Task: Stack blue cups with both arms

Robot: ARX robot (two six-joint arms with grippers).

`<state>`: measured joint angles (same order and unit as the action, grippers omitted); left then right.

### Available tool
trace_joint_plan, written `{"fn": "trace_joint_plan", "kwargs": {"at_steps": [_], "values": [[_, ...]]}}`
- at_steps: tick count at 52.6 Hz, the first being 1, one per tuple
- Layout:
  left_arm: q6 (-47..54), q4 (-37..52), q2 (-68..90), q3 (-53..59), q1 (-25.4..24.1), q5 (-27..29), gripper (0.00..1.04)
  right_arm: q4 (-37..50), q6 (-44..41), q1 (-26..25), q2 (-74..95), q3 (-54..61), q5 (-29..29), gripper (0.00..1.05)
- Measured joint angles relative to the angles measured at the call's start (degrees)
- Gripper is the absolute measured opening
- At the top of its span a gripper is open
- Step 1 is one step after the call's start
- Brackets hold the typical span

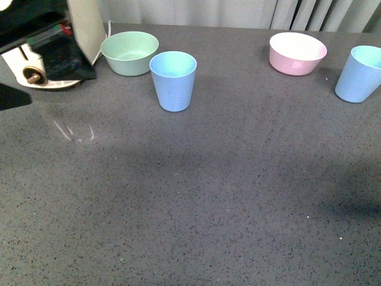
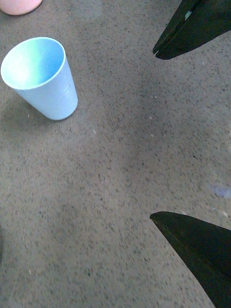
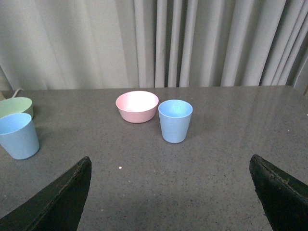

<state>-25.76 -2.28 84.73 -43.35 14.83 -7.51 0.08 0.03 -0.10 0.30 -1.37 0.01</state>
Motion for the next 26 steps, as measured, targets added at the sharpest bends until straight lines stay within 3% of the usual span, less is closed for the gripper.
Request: {"fn": "trace_joint_plan", "kwargs": {"at_steps": [7, 26], "values": [[-2.16, 0.66, 8.94, -7.3, 3.72, 0.17, 0.96, 0.0, 0.02, 0.0, 0.0, 0.0, 0.0, 0.96], [-6.51, -3.37, 24.37, -23.61, 6.1, 1.77, 0.96, 0.0, 0.0, 0.0, 0.0, 0.0, 0.0, 0.96]]}}
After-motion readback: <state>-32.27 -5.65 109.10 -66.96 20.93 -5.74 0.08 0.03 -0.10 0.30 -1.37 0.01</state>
